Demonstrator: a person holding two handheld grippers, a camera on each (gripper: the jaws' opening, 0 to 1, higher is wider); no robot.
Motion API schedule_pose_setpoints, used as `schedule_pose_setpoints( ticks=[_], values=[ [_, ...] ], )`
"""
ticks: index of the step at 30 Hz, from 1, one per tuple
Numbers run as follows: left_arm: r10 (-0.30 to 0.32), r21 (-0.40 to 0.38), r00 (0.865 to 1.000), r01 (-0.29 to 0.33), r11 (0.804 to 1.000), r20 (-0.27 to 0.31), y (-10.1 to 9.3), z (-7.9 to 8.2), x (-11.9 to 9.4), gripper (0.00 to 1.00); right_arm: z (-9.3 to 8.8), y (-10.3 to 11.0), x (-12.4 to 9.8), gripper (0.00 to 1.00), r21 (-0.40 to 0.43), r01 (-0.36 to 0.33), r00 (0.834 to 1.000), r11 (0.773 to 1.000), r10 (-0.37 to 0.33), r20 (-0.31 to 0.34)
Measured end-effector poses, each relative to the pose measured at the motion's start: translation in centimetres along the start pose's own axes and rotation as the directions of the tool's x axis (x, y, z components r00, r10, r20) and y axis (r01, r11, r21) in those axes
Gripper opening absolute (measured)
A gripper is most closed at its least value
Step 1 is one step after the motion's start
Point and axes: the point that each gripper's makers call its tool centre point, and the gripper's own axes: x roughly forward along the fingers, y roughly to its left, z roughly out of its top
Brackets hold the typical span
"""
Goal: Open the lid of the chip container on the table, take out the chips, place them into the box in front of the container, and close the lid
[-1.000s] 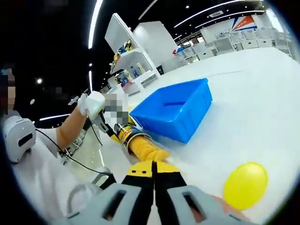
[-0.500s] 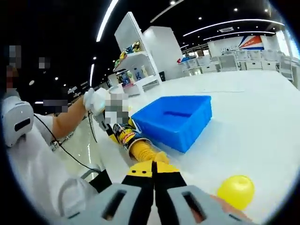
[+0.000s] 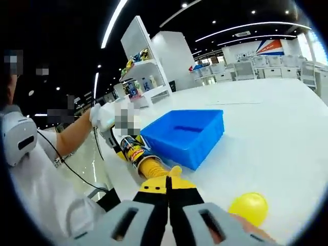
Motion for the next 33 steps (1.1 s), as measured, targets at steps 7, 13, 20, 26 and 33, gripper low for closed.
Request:
schedule_pose_setpoints(
  ticks=[7, 13, 20, 26, 33],
  values=[
    [-0.003, 0.0, 1.0, 0.003, 1.0, 0.001, 0.0, 0.0, 0.0, 0.49, 1.0, 0.3, -0.3, 0.0, -0.026, 0.005, 1.0, 1.0, -0.005, -0.007],
    [-0.006, 0.001, 1.0, 0.006, 1.0, -0.002, 0.0, 0.0, 0.1, 0.49, 3.6, 0.4, -0.9, 0.0, -0.021, 0.003, 0.999, 1.0, -0.003, 0.033],
    [-0.006, 0.001, 1.0, 0.006, 1.0, 0.003, 0.0, 0.0, 0.1, 0.49, 6.9, 0.2, 0.3, 0.0, 0.029, -0.007, 0.993, 1.0, 0.003, 0.115],
    [-0.012, -0.003, 1.0, 0.012, 1.0, 0.004, -0.1, 0.1, 0.1, 0.49, 9.7, -0.4, 4.5, 0.0, 0.099, -0.037, 0.988, 0.994, 0.022, 0.152],
    [-0.019, -0.014, 1.0, 0.019, 1.0, 0.016, -0.1, 0.0, 0.0, 0.49, 9.4, -1.5, 10.8, 0.0, 0.166, -0.025, 0.997, 0.986, 0.012, 0.079]
  ],
)
